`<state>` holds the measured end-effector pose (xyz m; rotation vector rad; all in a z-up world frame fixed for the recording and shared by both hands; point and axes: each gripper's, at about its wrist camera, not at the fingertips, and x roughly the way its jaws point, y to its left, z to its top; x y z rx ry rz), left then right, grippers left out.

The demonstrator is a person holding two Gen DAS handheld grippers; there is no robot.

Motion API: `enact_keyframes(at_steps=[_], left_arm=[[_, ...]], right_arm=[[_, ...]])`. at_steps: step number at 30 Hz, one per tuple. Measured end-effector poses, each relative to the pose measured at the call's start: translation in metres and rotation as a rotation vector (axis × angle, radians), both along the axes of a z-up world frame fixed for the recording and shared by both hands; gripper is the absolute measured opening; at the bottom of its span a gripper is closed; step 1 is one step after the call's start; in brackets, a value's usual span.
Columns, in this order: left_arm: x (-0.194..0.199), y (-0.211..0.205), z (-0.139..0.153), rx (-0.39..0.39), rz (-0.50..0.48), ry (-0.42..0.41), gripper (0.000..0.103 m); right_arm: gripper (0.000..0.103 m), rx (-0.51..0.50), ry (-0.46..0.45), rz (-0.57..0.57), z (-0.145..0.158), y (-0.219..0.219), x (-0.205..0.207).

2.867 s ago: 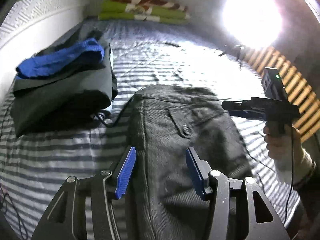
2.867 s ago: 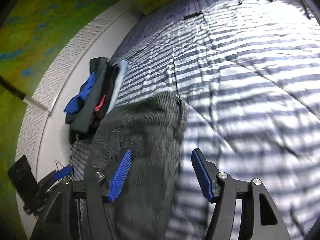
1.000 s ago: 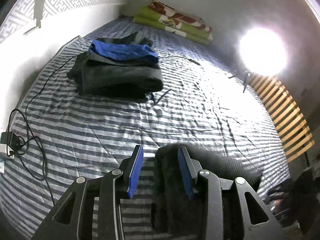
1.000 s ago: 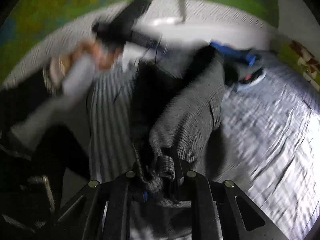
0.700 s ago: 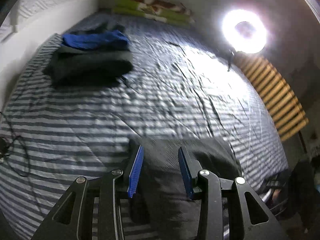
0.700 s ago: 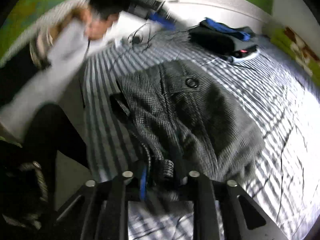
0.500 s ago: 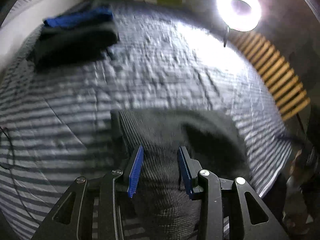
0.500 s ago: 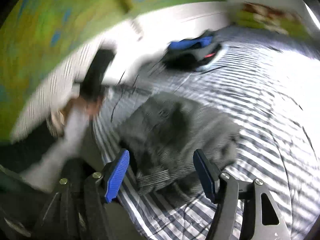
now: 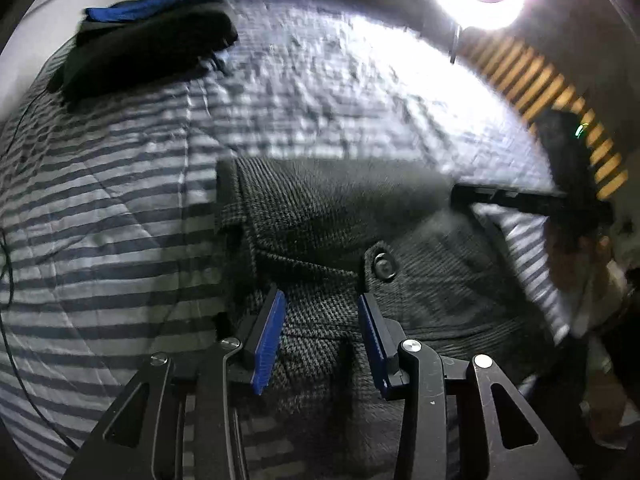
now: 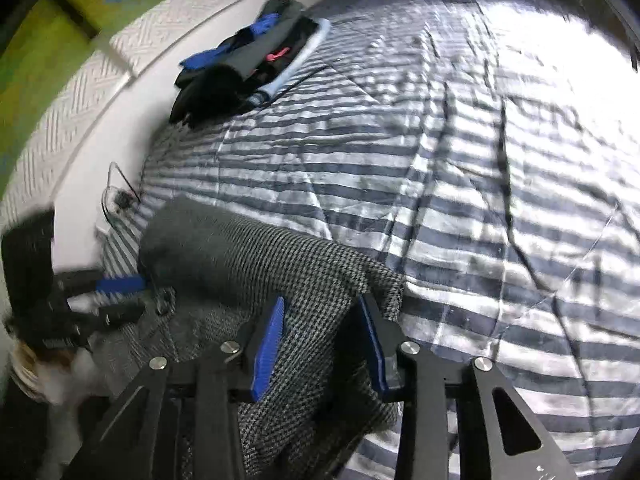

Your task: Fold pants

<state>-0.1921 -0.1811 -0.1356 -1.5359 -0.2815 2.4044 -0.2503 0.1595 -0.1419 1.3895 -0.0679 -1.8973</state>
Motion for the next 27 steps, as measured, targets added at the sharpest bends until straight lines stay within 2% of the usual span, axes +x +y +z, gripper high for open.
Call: enact_keyframes(at_steps=[1,2,3,5,6,7,9,12,14,15,16,17,18,20,23,25,27], left_arm=[[0.006,-0.008,0.007,0.019,0.030,0.013,0.047],[0.012,-0.014,0.012,0.024,0.054,0.022,0.057],[0.023,-0.021,0.016,0.034,0.072,0.032,0.062],[0.038,-0.028,0.016,0.041,0.072,0.026,0.062],[0.046,-0.030,0.014,0.043,0.070,0.015,0.063],[0.052,-0.031,0.009,0.044,0.066,-0.007,0.064],[0.061,-0.031,-0.001,0.049,0.071,-0.039,0.064],[0.066,-0.032,-0.012,0.113,0.089,-0.064,0.064],[0.064,-0.029,-0.018,0.153,0.091,-0.072,0.062],[0.063,-0.026,-0.020,0.155,0.093,-0.080,0.057],[0.064,-0.023,-0.021,0.158,0.085,-0.084,0.050],[0.064,-0.020,-0.020,0.161,0.076,-0.085,0.038],[0.066,-0.016,-0.016,0.142,0.071,-0.075,0.038],[0.070,-0.008,-0.007,0.105,0.047,-0.040,0.038],[0.076,-0.001,-0.001,0.062,0.028,-0.046,0.039],[0.079,-0.004,0.006,0.044,0.040,-0.028,0.039],[0.078,-0.012,0.019,0.059,0.072,0.012,0.040]], right_arm=[[0.034,-0.002,0.007,-0.024,0.006,0.004,0.001],[0.038,0.012,0.038,-0.046,0.016,0.010,0.006],[0.038,0.016,0.052,-0.051,0.024,0.015,0.012],[0.040,-0.020,0.034,-0.028,0.039,0.030,0.035],[0.046,-0.040,0.020,-0.016,0.044,0.035,0.045],[0.056,-0.057,0.003,-0.005,0.046,0.038,0.055],[0.062,-0.072,-0.060,0.017,0.043,0.045,0.084],[0.062,-0.110,-0.202,0.046,0.027,0.037,0.107],[0.062,-0.099,-0.235,0.048,0.018,0.026,0.110],[0.062,-0.082,-0.232,0.045,0.015,0.022,0.111],[0.054,-0.060,-0.236,0.047,0.011,0.017,0.111],[0.042,-0.057,-0.249,0.052,0.008,0.013,0.110],[0.025,-0.082,-0.279,0.070,0.008,0.009,0.107],[0.023,-0.074,-0.252,0.071,0.023,0.007,0.104],[0.023,-0.039,-0.119,0.084,0.051,0.013,0.108],[0.026,-0.003,-0.103,0.088,0.045,0.017,0.112],[0.027,0.077,-0.148,0.115,0.027,0.018,0.120]])
